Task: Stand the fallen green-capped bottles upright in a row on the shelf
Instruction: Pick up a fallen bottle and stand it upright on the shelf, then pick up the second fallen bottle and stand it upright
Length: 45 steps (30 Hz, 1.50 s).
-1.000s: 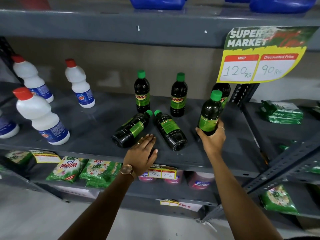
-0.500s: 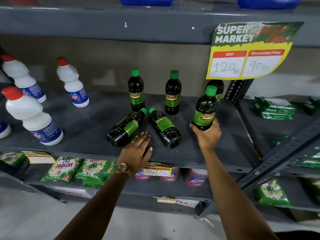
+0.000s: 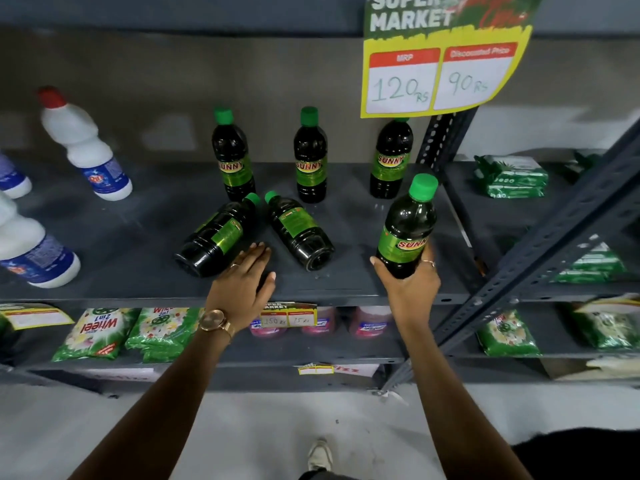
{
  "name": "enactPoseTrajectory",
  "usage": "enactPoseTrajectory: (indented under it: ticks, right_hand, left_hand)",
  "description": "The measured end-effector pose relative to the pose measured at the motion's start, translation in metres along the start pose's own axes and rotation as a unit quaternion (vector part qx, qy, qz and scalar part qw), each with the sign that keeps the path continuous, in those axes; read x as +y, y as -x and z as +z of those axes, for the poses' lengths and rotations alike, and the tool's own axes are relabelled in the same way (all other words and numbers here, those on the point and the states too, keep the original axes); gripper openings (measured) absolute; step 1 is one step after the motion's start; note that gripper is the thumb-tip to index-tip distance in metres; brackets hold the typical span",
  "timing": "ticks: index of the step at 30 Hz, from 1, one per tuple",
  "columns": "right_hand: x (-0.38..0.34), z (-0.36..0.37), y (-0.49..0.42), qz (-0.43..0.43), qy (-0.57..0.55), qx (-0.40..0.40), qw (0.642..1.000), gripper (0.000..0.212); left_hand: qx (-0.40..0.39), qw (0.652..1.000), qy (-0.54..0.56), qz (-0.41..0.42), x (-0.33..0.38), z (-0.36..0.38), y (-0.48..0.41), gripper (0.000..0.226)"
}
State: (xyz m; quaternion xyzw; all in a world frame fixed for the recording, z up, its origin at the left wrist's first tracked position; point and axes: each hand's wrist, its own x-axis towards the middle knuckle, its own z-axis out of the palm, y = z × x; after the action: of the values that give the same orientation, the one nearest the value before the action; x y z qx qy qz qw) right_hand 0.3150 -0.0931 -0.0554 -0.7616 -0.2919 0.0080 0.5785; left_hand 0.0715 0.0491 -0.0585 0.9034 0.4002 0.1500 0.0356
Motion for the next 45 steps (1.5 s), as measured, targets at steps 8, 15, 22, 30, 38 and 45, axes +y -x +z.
enactPoseTrajectory:
  ticks: [8,15,22,30,38,45]
  right_hand:
    - [0.002,-0.009,0.021,-0.009,-0.014,-0.001,1.0,0.091]
    - [0.001,-0.01,0.027,-0.013,0.002,0.008,1.0,0.087]
    - [-0.002,-0.007,0.03,0.011,0.021,0.034,0.999,0.085]
    - [0.001,-0.007,0.033,0.022,0.038,0.039,0.998,0.087]
    - [-0.037,0.01,0.096,-0.047,0.05,0.174,0.982,0.087]
    - [-0.13,0.089,0.023,0.016,0.305,-0.207,0.929,0.098]
  left_hand:
    - [-0.027,1.0,-0.014,-0.006,-0.003,-0.003,-0.001,0.059]
    - [-0.038,0.999,-0.011,-0.008,-0.002,-0.006,-0.001,0.059]
    - [-0.04,0.999,0.025,0.003,-0.004,-0.01,0.001,0.065]
    - [-0.043,0.997,0.054,0.025,-0.009,-0.01,0.0,0.07]
    - [0.021,0.979,0.166,0.119,-0.023,-0.056,0.007,0.061]
    - [0.163,0.949,0.242,-0.118,-0.132,-0.072,-0.012,0.038]
